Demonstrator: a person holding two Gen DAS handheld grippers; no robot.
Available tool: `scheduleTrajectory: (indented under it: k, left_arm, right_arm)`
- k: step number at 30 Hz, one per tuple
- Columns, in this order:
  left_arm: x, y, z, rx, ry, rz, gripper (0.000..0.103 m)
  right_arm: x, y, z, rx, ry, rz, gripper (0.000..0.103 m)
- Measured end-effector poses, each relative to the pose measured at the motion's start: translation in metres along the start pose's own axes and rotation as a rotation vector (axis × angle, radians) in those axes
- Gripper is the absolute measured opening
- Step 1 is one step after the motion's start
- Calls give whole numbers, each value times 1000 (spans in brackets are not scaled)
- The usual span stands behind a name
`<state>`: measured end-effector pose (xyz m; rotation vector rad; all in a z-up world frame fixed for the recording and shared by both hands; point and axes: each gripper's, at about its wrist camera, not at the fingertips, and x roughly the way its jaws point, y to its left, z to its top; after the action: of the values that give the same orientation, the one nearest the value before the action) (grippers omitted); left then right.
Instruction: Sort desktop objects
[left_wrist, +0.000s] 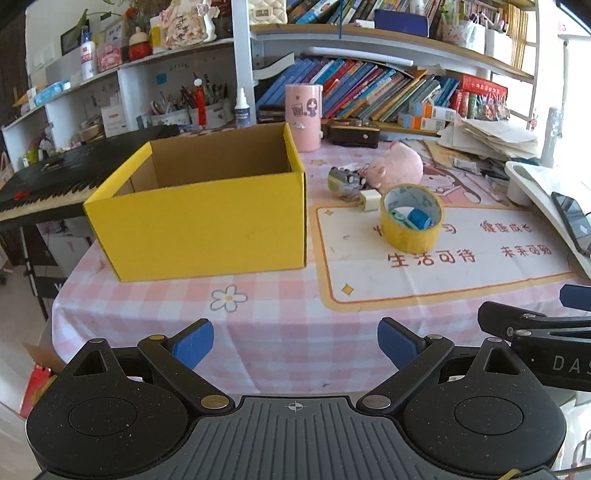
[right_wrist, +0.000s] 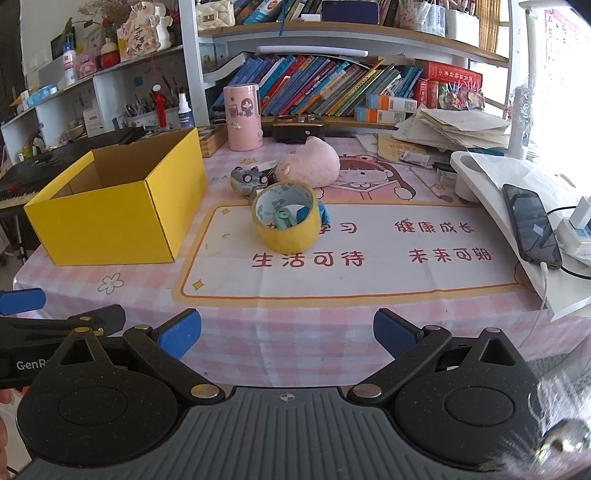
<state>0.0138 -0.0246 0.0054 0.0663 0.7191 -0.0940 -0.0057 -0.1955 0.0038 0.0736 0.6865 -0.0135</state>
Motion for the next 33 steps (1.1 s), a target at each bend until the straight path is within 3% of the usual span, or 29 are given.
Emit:
scheduleTrajectory:
  k: [9,17,23,33]
  left_arm:
    - [15,-12,10,5,19,-9,97]
    - [33,-28,19,12,55,-28,97]
    - [47,-49,31,15,58,-49,97]
    - [81,-91,56,6,58,-155,97]
  right_arm:
    - [14,-17,12,6,8,2,100]
    - [29,-37,23,15,27,-3,89]
    - [40,-57,38,7,9,0,87]
    - [64,-99,68,-9,-34,30,87]
